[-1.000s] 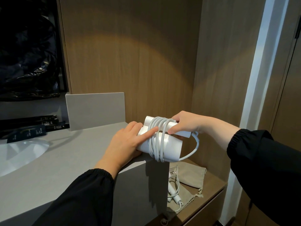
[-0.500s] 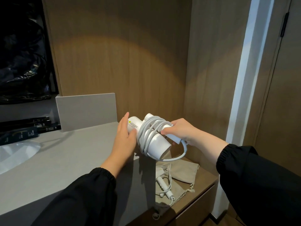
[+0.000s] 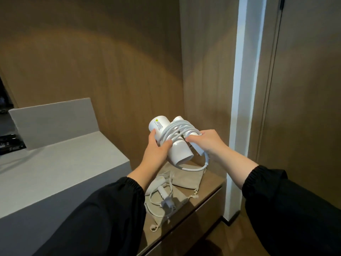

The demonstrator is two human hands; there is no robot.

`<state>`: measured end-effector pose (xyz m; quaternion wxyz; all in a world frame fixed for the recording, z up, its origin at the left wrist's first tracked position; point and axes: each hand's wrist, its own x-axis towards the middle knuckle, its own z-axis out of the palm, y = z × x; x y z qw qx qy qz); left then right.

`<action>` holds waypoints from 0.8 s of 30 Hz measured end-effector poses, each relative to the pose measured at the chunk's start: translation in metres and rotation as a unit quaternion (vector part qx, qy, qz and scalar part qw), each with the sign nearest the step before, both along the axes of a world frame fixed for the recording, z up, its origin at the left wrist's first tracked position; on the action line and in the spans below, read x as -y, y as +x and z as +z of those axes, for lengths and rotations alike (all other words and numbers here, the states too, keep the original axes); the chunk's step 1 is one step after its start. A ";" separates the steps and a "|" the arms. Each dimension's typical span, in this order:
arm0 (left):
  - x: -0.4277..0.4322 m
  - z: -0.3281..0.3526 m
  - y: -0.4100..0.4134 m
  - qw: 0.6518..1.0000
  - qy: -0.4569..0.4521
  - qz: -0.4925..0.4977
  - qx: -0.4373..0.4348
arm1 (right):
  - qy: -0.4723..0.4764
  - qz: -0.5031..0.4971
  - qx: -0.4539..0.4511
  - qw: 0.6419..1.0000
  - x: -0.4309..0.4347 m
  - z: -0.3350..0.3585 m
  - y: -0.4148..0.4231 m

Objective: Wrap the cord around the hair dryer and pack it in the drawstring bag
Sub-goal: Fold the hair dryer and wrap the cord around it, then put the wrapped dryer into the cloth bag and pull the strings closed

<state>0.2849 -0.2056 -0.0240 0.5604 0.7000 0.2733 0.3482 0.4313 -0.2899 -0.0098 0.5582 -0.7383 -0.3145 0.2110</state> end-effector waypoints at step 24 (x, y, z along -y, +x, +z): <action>-0.047 -0.243 0.221 0.972 -0.099 -0.106 -0.185 | -0.067 -0.220 -0.205 0.951 0.004 -0.249 0.164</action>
